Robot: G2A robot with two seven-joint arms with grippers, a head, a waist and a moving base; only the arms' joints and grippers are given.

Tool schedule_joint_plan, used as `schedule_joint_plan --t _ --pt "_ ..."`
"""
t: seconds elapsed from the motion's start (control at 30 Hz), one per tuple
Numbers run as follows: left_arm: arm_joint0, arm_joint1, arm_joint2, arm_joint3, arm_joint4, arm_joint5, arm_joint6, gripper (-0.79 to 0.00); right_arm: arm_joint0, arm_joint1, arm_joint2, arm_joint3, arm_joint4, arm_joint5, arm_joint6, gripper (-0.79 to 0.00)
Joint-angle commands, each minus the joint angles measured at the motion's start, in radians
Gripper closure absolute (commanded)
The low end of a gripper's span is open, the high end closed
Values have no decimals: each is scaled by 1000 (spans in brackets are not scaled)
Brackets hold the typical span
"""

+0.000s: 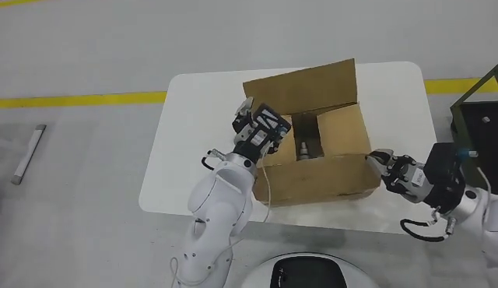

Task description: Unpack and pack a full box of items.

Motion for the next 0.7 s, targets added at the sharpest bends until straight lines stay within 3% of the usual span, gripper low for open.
schedule_joint_plan --t 0.0,0.27,0.53,0.6,0.67 --pt "-16 -2 11 -5 -22 -27 -28 -785 -7 -1 1 -11 -65 -11 -54 0" --pt "-44 -7 60 -24 -100 -110 -106 -785 -55 -6 -16 -30 -210 28 -224 0" --pt "-42 -3 89 -56 -186 -229 -170 -785 -95 -6 -23 -32 -248 49 -288 -6" --pt "-40 -3 91 -60 -206 -240 -183 -785 -100 -5 -25 -30 -247 54 -293 -114" --pt "-41 -1 96 -66 -220 -264 -193 -785 -103 -4 -28 -30 -244 58 -295 -317"
